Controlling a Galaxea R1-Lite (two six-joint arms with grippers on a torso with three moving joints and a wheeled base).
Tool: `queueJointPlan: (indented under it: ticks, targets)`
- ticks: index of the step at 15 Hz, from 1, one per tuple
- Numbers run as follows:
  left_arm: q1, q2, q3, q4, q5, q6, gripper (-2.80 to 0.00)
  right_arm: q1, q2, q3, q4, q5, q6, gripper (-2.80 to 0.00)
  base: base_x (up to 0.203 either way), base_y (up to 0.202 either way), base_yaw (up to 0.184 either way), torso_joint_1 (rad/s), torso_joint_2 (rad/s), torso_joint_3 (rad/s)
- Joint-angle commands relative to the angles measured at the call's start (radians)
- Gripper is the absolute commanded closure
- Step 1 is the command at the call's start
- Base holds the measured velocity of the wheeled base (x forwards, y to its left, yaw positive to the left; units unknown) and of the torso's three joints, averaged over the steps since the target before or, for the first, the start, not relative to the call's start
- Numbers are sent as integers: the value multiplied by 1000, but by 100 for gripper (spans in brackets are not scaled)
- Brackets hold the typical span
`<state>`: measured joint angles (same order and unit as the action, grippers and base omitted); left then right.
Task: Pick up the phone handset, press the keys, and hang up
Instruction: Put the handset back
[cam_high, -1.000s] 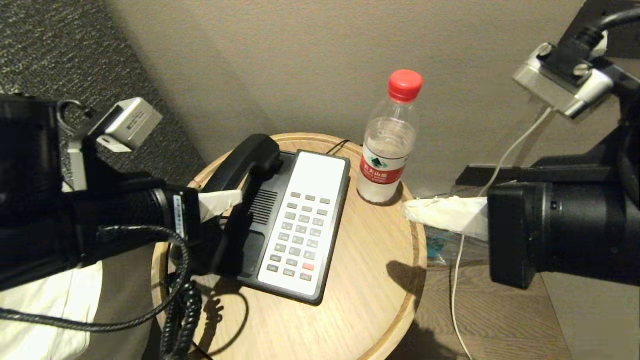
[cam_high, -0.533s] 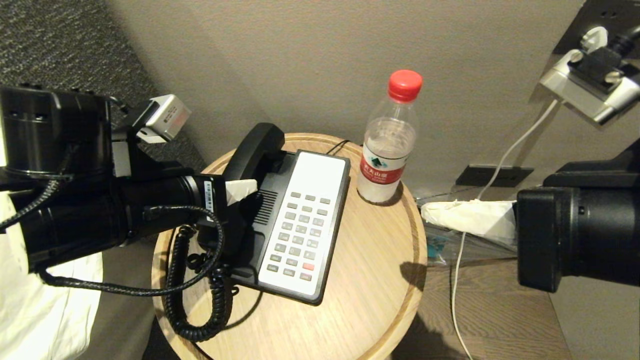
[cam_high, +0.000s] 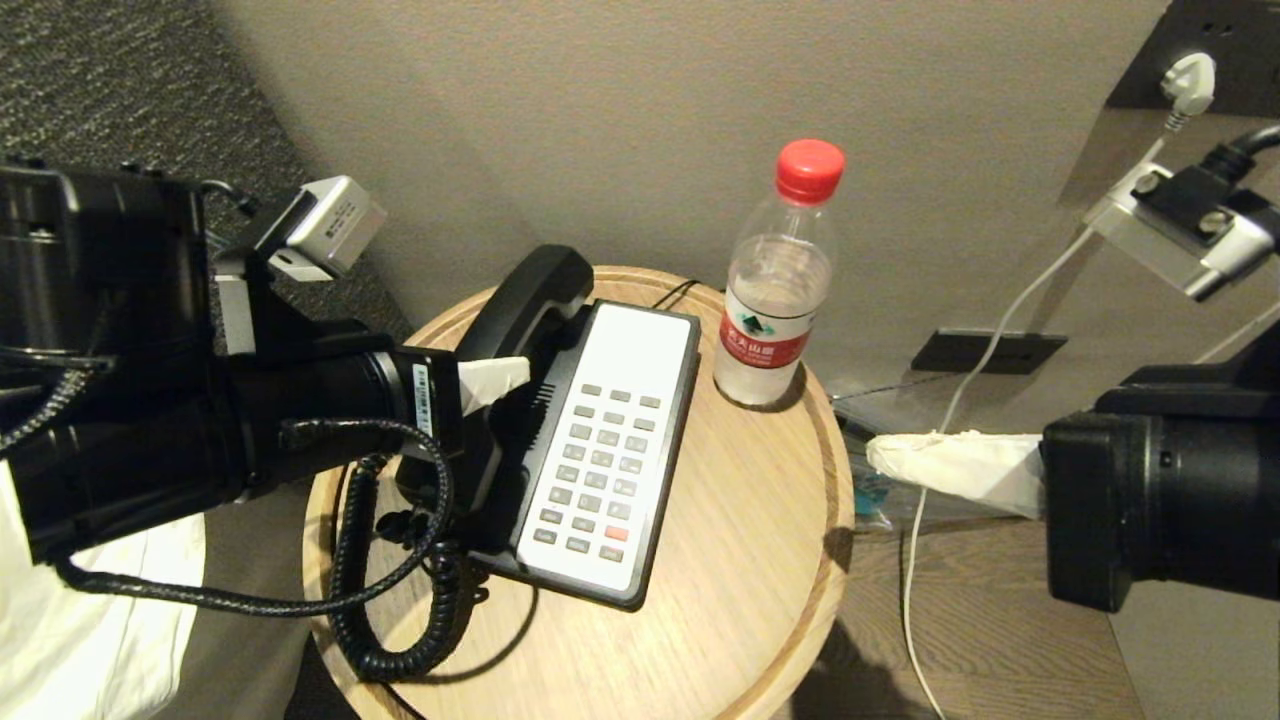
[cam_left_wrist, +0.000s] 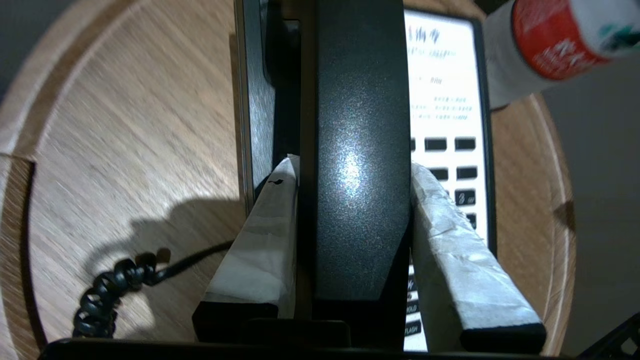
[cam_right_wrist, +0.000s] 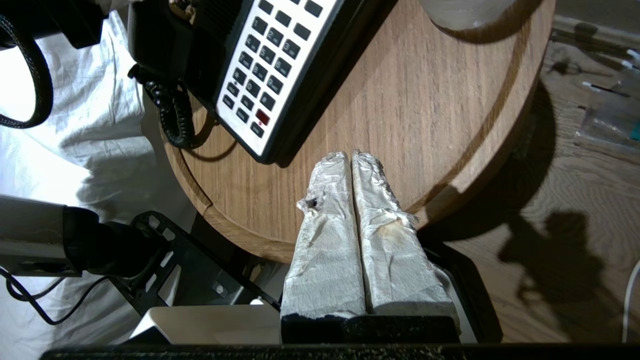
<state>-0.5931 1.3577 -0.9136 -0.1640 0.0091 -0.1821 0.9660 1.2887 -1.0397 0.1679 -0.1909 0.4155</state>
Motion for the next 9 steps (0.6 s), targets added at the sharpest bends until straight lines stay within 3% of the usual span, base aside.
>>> queueJointPlan:
  ticks: [1, 9]
  targets:
    - [-7, 0, 25, -1, 3, -2, 0, -7, -11, 9, 1, -1, 3, 0, 0, 0, 0, 0, 0, 0]
    - [-7, 28, 68, -2, 5, 21, 0, -11, -11, 14, 1, 2, 3, 0, 0, 0, 0, 0, 0, 0]
